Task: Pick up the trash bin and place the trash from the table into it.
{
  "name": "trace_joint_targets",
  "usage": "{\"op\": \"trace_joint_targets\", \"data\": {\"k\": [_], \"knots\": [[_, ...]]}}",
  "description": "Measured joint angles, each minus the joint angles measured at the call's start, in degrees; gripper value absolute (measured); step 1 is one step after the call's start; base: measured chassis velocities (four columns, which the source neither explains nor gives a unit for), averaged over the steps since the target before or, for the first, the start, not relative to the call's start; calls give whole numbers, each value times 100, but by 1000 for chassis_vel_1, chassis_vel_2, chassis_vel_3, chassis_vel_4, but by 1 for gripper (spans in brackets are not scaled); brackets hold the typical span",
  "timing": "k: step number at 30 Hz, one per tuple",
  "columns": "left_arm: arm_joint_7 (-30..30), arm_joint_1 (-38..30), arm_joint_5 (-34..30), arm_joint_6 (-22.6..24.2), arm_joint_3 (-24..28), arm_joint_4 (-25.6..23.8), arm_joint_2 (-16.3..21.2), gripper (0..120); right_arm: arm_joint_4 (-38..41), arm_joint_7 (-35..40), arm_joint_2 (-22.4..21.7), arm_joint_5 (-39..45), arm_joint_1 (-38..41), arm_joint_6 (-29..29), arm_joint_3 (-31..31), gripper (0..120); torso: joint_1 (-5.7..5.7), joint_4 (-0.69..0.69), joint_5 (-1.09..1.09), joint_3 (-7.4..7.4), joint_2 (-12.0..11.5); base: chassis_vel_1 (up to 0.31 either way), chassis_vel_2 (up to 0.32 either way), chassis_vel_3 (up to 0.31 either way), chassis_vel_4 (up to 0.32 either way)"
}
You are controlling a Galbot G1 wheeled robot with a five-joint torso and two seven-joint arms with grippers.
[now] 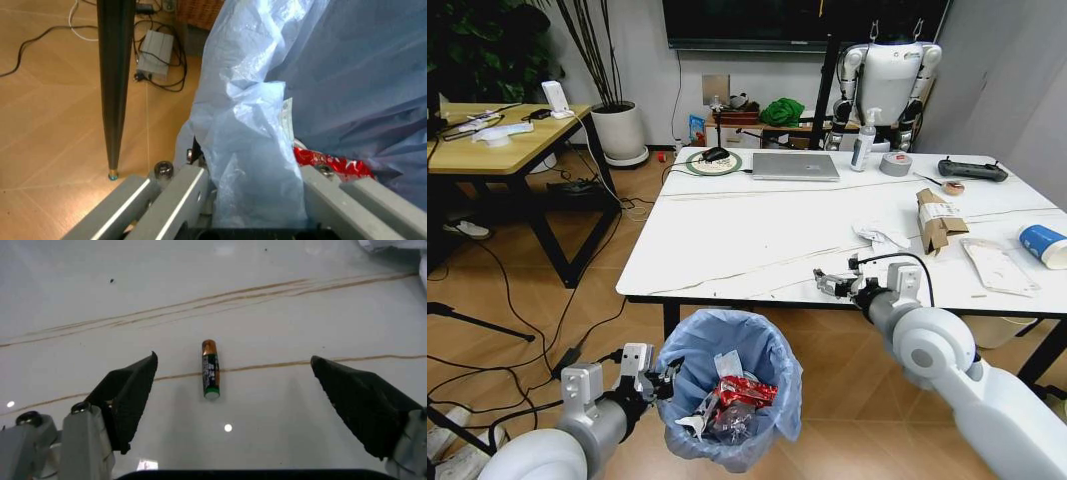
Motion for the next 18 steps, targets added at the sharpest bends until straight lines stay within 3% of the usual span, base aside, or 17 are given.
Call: {"op": "trace_joint_targets", "data": {"k": [7, 18], "knots": [[14, 24, -1, 0, -36, 0, -6, 2, -45, -51, 21, -170, 22, -45, -138, 73, 0, 1, 0, 0, 0, 0, 0, 0, 0], [91, -47, 19, 0, -49, 0, 49, 2, -42, -178, 0, -405, -17, -122, -155, 30, 0, 1, 0, -1, 0, 0, 0, 0, 0]]}}
